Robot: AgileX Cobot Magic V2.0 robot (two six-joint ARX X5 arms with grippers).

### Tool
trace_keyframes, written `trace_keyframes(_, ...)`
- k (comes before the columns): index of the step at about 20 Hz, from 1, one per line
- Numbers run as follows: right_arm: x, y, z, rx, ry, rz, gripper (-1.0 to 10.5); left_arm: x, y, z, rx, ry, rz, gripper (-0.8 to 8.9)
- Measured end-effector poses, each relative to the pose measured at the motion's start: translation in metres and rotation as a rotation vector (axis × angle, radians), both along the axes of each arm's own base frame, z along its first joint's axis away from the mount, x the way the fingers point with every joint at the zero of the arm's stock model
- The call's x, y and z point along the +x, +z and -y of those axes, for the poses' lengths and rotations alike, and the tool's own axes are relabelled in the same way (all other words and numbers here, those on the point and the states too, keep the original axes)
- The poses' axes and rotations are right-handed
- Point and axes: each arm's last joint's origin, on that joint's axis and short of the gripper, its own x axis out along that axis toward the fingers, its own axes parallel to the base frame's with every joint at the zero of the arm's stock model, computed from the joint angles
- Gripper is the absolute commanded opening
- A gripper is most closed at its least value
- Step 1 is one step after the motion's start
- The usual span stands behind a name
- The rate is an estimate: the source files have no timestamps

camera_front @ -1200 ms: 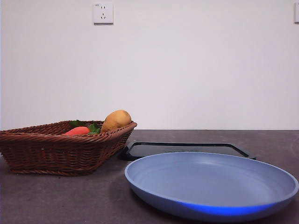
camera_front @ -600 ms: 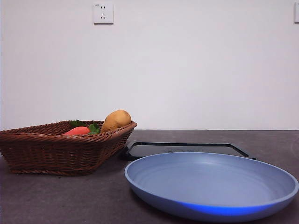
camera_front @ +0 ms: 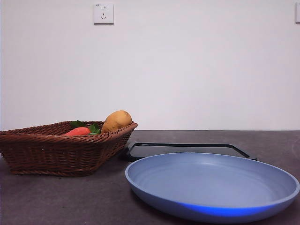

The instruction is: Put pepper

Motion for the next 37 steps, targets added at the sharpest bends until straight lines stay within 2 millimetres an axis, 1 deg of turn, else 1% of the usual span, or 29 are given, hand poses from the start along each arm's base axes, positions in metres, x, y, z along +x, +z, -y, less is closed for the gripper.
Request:
trace_keyframes(8,0.014,-0.006,0.000,0.005,-0.004,-0.060,3.1,0.000,0.000,0.000,0.000,0.000,0.002,3.37)
trace_keyframes(11,0.026,-0.010,0.000,0.007,-0.003,-0.082,3.1,0.000,0.000,0.000,0.000,0.000,0.002,3.37)
trace_keyframes(14,0.044,-0.019,-0.005,0.008,0.026,-0.140,3.1,0.000,0.000,0.000,0.000,0.000,0.002,3.37)
trace_keyframes(18,0.071,-0.037,-0.016,-0.042,0.056,-0.229,3.1,0.000,0.000,0.000,0.000,0.000,0.002,3.37)
trace_keyframes(23,0.103,-0.069,-0.034,-0.121,0.095,-0.361,3.1,0.000,0.000,0.000,0.000,0.000,0.002,3.37)
trace_keyframes(27,0.122,-0.095,-0.053,-0.151,0.156,-0.421,2.9,0.000,0.000,0.000,0.000,-0.001,0.002,3.37)
trace_keyframes(30,0.134,-0.114,-0.062,-0.182,0.174,-0.465,3.0,0.000,0.000,0.000,0.000,-0.001,0.002,3.37)
trace_keyframes(32,0.139,-0.124,-0.064,-0.213,0.173,-0.493,3.0,0.000,0.000,0.000,0.000,-0.001,0.002,3.37)
trace_keyframes(37,0.145,-0.138,-0.066,-0.226,0.182,-0.532,2.9,0.000,0.000,0.000,0.000,-0.001,0.002,3.37)
